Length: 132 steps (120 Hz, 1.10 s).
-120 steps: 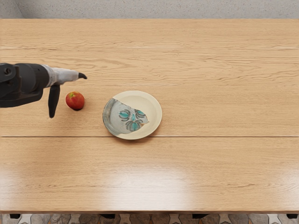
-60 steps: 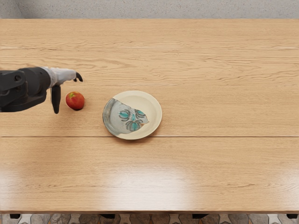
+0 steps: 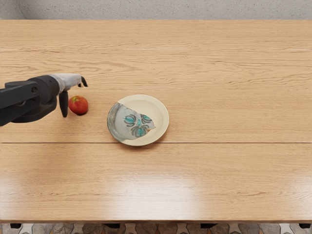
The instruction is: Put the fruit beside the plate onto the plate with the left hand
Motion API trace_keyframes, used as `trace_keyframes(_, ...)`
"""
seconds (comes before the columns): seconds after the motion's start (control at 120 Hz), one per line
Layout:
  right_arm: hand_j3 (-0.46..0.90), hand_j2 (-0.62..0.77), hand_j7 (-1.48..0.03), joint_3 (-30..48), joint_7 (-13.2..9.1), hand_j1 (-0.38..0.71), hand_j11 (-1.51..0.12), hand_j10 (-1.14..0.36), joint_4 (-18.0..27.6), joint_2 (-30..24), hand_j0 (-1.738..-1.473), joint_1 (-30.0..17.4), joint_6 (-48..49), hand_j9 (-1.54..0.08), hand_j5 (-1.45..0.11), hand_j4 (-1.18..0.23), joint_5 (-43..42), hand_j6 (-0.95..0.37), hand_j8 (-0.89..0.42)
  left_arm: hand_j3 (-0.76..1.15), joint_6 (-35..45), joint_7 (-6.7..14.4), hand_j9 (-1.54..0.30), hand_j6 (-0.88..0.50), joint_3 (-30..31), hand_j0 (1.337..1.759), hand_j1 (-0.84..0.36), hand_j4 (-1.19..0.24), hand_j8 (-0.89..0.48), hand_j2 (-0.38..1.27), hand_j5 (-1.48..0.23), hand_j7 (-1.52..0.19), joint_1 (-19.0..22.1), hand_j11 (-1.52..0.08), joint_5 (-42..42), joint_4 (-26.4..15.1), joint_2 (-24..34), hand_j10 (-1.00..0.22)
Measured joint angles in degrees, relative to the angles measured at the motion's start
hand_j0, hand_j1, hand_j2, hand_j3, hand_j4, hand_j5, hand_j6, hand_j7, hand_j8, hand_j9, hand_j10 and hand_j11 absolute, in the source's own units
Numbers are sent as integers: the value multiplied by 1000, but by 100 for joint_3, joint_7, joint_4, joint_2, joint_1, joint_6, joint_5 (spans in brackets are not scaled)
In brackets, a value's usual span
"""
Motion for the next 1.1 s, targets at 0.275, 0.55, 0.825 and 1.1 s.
trace_keyframes(0.275, 0, -3, -17, 0, 0, -333, -17, -13, 0, 0, -1658, 0, 0, -17, -17, -13, 0, -13, -13, 0, 214, 0, -410, -321, 98, 1658, -27, -319, -320, 66, -411, -410, 68, -410, 20, 173, -172, -319)
trace_keyframes(0.55, 0, -3, -17, 0, 0, -333, -17, -13, 0, 0, -1658, 0, 0, -17, -17, -13, 0, -13, -13, 0, 341, 0, -429, -335, 155, 1658, -44, -334, -334, 69, -429, -429, 167, -429, 21, 223, -341, -333)
trace_keyframes(0.825, 0, -3, -17, 0, 0, -333, -17, -13, 0, 0, -1658, 0, 0, -17, -17, -13, 0, -13, -13, 0, 449, 0, -435, -339, 304, 1658, -50, -338, -339, 70, -436, -435, 180, -435, 22, 321, -416, -338)
trace_keyframes(1.1, 0, -3, -17, 0, 0, -333, -17, -13, 0, 0, -1658, 0, 0, -17, -17, -13, 0, -13, -13, 0, 520, 0, -499, -388, 382, 1658, -108, -387, -388, 80, -499, -499, 254, -499, 21, 389, -418, -387)
